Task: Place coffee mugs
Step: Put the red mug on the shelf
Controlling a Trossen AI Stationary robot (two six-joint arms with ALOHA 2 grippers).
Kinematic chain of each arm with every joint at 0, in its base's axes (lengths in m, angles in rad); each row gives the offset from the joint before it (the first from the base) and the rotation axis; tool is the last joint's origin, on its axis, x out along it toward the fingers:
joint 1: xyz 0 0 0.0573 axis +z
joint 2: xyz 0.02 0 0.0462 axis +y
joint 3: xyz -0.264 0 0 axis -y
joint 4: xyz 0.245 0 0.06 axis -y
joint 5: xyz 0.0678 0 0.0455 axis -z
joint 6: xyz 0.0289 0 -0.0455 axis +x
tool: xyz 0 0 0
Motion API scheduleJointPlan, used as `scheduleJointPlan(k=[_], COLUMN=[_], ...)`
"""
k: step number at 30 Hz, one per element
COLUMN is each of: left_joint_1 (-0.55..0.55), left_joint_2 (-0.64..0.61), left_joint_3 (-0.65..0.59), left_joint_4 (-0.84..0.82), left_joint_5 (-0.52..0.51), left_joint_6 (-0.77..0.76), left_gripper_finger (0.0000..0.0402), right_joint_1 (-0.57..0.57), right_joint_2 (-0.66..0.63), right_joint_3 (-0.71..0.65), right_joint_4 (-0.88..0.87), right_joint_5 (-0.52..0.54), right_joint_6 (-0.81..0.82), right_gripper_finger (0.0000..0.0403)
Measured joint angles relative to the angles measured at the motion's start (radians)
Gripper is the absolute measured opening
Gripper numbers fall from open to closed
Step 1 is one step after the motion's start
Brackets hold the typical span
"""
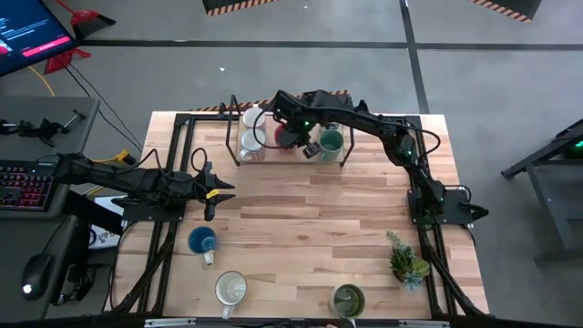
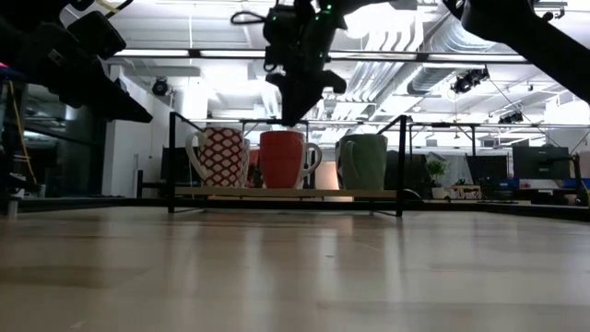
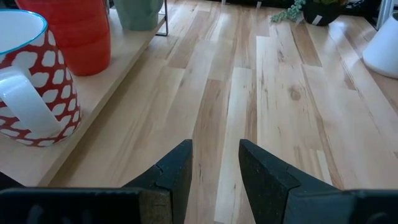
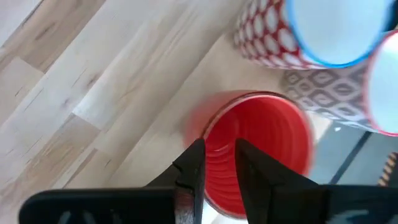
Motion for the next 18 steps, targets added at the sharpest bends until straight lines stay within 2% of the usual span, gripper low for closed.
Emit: scheduleJointPlan(k=[5, 11, 14, 18], left_joint_1=[0.0, 0.0, 0.0, 0.0], left_joint_2=[0.0, 0.0, 0.0, 0.0], left_joint_3=[0.0, 0.0, 0.0, 0.0], left_joint_4=[0.0, 0.0, 0.0, 0.0], left_joint_5=[0.0, 0.0, 0.0, 0.0], left_joint_6=[0.0, -0.002, -0.01, -0.009], left_gripper_finger=[0.0122, 0.0122, 0.0122, 0.0122], right_joint_1=[-0.002, -0.033, -0.074, -0.147], right_joint_2=[-0.026, -0.026, -0.026, -0.026], right_joint_3=[0.0, 0.0, 0.0, 0.0], right_joint_4=[0.08, 0.311, 0.331, 0.331], right_joint_5=[0.006, -0.011, -0.036, -0.041], right_joint_6=[0.004, 0.075, 0.114, 0.247], right_gripper_finger=[0.0067, 0.0066, 0.0067, 0.0066])
